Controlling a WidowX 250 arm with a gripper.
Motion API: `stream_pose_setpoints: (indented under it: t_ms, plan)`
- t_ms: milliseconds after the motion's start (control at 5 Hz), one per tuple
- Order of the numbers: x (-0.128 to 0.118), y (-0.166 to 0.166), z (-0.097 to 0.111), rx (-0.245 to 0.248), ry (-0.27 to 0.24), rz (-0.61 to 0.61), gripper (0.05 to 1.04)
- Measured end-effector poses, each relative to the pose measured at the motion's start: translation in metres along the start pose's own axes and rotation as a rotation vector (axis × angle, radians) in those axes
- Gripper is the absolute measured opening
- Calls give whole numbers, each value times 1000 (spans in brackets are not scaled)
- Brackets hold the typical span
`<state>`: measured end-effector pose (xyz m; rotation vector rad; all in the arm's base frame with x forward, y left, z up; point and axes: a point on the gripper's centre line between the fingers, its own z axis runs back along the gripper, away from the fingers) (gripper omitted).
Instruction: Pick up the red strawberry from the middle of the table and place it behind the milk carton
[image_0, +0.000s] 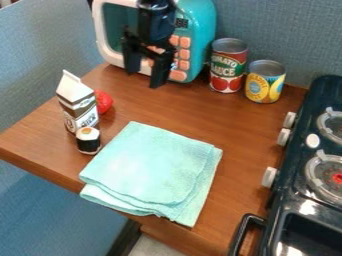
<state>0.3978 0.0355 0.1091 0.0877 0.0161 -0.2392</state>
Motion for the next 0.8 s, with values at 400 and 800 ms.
stream_pose_setpoints:
  t_ms: [400, 800]
  plan:
    - [-24, -67, 15, -53, -6, -122, 1001]
    - [-57, -74, 5, -57, 95, -72, 1001]
